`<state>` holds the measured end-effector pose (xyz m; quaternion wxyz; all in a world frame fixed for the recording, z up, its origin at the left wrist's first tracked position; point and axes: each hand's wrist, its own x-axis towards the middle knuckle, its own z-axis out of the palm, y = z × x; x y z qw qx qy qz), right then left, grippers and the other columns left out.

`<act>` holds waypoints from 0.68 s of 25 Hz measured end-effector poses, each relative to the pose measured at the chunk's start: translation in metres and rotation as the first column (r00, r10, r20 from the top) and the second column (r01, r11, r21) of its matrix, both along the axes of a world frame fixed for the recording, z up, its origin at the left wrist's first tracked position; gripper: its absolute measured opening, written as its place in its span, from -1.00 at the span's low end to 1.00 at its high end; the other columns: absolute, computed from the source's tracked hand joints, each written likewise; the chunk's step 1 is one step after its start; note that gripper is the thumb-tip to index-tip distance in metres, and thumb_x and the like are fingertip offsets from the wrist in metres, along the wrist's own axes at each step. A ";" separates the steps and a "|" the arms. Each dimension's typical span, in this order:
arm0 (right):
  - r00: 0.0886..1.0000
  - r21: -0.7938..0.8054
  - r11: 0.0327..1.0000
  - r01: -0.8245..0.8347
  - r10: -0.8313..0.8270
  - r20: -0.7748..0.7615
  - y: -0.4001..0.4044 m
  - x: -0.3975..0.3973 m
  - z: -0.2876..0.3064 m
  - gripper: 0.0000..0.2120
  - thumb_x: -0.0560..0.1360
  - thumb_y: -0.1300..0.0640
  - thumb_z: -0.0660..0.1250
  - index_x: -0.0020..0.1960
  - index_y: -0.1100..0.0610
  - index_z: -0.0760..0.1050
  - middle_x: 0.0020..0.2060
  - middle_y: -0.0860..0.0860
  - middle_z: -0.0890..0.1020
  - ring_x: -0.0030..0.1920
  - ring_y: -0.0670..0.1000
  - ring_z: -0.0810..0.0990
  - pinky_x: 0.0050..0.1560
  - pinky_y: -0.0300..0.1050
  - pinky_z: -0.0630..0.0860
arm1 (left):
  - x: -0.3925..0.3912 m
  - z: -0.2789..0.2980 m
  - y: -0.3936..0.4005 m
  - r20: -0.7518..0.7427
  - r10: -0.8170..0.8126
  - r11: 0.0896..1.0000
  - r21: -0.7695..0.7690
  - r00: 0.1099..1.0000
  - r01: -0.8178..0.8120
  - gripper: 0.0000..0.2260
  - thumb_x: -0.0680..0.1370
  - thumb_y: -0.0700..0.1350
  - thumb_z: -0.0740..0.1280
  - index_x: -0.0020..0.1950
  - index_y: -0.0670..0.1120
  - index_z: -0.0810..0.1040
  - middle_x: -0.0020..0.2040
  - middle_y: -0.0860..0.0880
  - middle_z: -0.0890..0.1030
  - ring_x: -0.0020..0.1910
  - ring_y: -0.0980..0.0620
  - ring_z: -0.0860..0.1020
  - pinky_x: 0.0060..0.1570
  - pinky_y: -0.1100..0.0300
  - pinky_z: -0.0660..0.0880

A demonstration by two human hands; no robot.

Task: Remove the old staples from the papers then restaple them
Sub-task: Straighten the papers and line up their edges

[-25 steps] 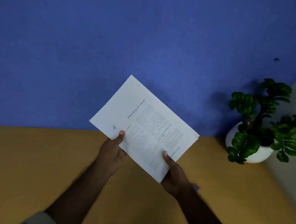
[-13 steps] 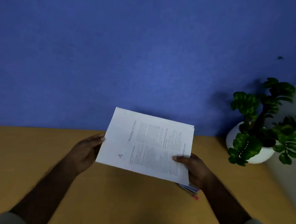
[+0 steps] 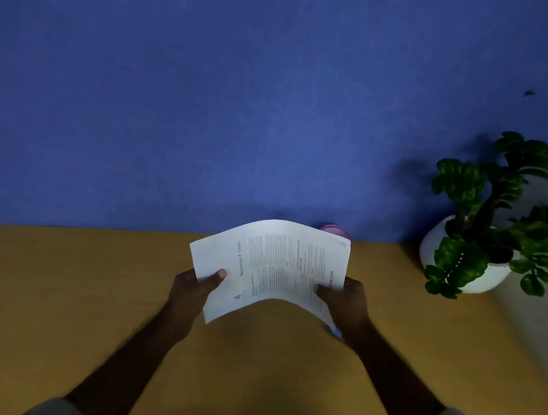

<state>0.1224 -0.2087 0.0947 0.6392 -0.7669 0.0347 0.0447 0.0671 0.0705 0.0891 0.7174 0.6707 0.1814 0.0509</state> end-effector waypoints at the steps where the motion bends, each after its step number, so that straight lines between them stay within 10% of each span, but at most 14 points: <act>1: 1.000 0.041 0.999 0.016 -0.017 0.023 0.003 -0.006 -0.005 -0.68 0.47 0.31 0.41 -0.08 -0.14 0.57 -0.22 -0.23 0.71 -0.16 -0.18 0.69 -0.38 -0.40 0.54 | -0.003 -0.003 -0.006 0.048 0.020 1.000 -0.001 0.999 -0.020 -0.76 0.49 -0.04 0.47 0.15 0.07 0.62 0.07 0.06 0.72 0.01 0.00 0.70 -0.13 0.07 0.65; 10: 0.964 -0.205 0.968 0.147 -0.186 -0.190 0.001 -0.055 -0.082 -0.81 0.50 0.23 0.43 0.11 0.14 0.56 -0.12 0.05 0.66 -0.15 0.00 0.65 -0.15 0.03 0.68 | -0.038 -0.075 -0.023 -0.076 0.064 0.980 0.195 0.995 -0.048 -0.76 0.52 -0.14 0.47 0.19 -0.03 0.62 0.02 0.10 0.68 0.12 -0.04 0.66 -0.06 0.12 0.62; 14: 0.974 -0.166 0.972 0.164 -0.187 -0.131 0.002 -0.054 -0.089 -0.65 0.52 0.21 0.40 0.27 0.23 0.49 0.07 0.12 0.66 0.07 0.05 0.64 -0.08 -0.14 0.65 | -0.035 -0.074 -0.027 -0.007 0.076 0.942 0.329 0.997 -0.069 -0.66 0.53 -0.10 0.47 0.30 -0.05 0.58 0.07 0.06 0.67 0.03 0.11 0.64 0.02 0.08 0.63; 17: 0.965 -0.476 0.871 0.124 -0.218 -0.148 0.002 -0.048 -0.095 -0.71 0.52 0.11 0.40 0.15 0.26 0.57 0.03 0.17 0.69 0.07 0.16 0.66 0.04 0.02 0.60 | -0.030 -0.079 -0.025 -0.096 0.094 0.926 0.374 0.991 -0.052 -0.68 0.53 -0.12 0.47 0.25 -0.19 0.61 0.11 -0.10 0.69 0.06 -0.08 0.66 0.01 -0.06 0.64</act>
